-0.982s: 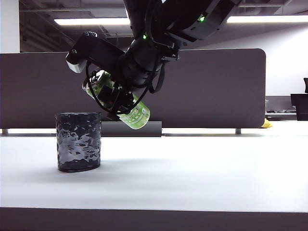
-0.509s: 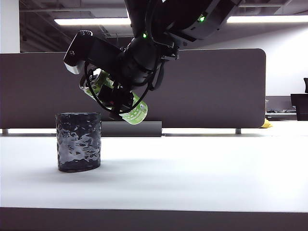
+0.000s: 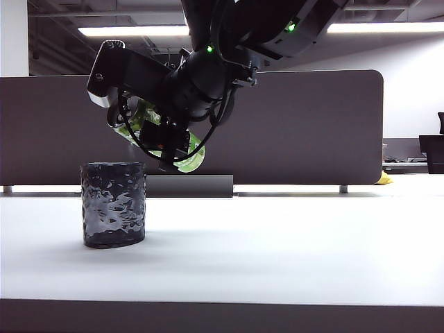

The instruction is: Pick up the metal can, pour some water into the cup, then place the can back on the table.

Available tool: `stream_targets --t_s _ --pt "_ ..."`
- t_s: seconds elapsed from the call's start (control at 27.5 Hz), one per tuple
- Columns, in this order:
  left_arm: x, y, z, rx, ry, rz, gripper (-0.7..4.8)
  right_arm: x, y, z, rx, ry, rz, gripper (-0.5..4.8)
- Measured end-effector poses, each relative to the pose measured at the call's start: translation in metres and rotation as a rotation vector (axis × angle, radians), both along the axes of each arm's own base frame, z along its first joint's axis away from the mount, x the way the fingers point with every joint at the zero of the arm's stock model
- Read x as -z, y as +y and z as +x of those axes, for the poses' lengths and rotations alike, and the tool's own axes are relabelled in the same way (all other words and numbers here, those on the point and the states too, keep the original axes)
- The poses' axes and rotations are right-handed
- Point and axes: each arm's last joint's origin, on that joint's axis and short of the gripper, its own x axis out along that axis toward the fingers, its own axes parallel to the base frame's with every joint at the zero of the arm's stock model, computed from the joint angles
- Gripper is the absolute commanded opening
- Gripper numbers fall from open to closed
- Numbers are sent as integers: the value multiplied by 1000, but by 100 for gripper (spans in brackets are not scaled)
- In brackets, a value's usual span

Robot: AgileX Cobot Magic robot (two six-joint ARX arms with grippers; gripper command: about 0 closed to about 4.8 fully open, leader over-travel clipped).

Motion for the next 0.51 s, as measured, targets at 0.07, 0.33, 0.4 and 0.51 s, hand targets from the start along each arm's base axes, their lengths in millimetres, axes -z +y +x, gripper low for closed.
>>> stream_targets --t_s 0.07,0.33,0.4,0.51 --pt "0 0 0 0 0 0 -5 0 0 0 -1 -2 -2 233" --pt "0 0 0 0 0 0 -5 0 0 0 -28 -38 -42 233" --pt "0 0 0 0 -1 0 -5 0 0 0 -35 -54 -60 233" --pt "0 0 0 0 0 0 -5 0 0 0 -39 -65 -72 233"
